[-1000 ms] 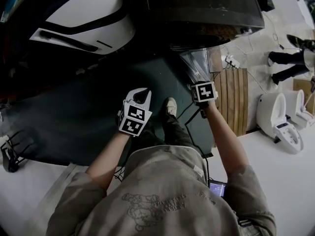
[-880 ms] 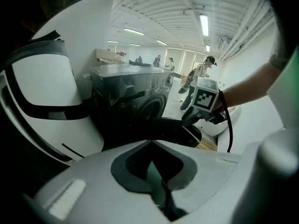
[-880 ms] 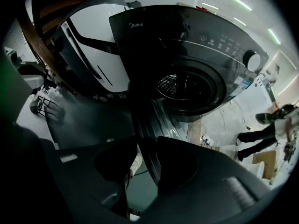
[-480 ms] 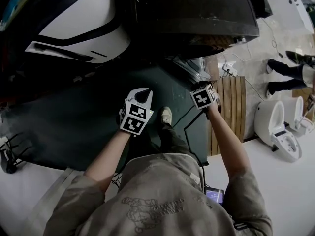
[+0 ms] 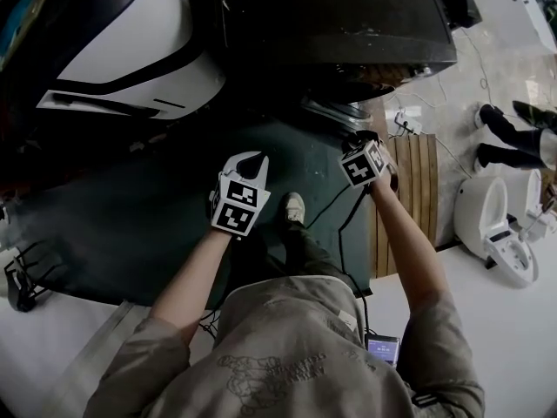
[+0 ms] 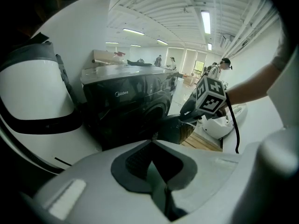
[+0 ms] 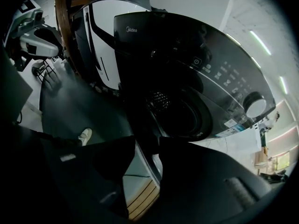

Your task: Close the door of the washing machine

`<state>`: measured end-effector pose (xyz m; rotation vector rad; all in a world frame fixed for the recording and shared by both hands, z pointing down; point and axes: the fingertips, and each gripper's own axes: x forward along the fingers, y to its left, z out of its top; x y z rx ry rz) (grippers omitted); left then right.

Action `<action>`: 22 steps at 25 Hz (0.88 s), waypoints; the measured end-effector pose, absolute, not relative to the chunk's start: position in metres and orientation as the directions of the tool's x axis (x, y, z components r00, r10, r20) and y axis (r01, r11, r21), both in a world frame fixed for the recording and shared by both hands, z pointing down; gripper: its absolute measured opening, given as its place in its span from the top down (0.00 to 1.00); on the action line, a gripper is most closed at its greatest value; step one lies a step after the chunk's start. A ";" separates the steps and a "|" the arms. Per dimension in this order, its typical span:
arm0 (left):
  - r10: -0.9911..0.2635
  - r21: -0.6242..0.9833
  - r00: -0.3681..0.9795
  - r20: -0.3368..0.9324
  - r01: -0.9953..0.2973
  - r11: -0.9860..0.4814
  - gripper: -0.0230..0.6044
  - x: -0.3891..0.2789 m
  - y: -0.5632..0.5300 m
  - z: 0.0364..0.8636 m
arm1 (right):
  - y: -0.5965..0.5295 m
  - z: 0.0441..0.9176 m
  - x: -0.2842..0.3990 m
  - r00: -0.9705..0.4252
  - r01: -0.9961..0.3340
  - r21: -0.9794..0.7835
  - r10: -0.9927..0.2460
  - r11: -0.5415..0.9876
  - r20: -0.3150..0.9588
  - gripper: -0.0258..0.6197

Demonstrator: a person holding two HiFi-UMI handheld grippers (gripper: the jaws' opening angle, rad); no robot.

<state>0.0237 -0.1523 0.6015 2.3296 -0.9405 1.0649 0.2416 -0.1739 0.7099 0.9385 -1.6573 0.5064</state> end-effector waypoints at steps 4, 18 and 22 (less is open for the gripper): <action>-0.402 0.100 0.483 0.778 -0.727 -0.680 0.96 0.027 -0.155 0.604 | -0.190 0.709 0.250 -0.037 -0.778 0.195 -0.353 0.597 0.935 0.66; -0.439 0.147 0.484 0.757 -0.780 -0.608 0.96 0.012 -0.183 0.603 | -0.265 0.703 0.273 0.113 -0.776 0.412 -0.538 0.477 0.835 0.64; -0.457 0.150 0.469 0.756 -0.804 -0.576 0.96 -0.006 -0.198 0.601 | -0.286 0.704 0.275 0.165 -0.776 0.448 -0.542 0.445 0.824 0.64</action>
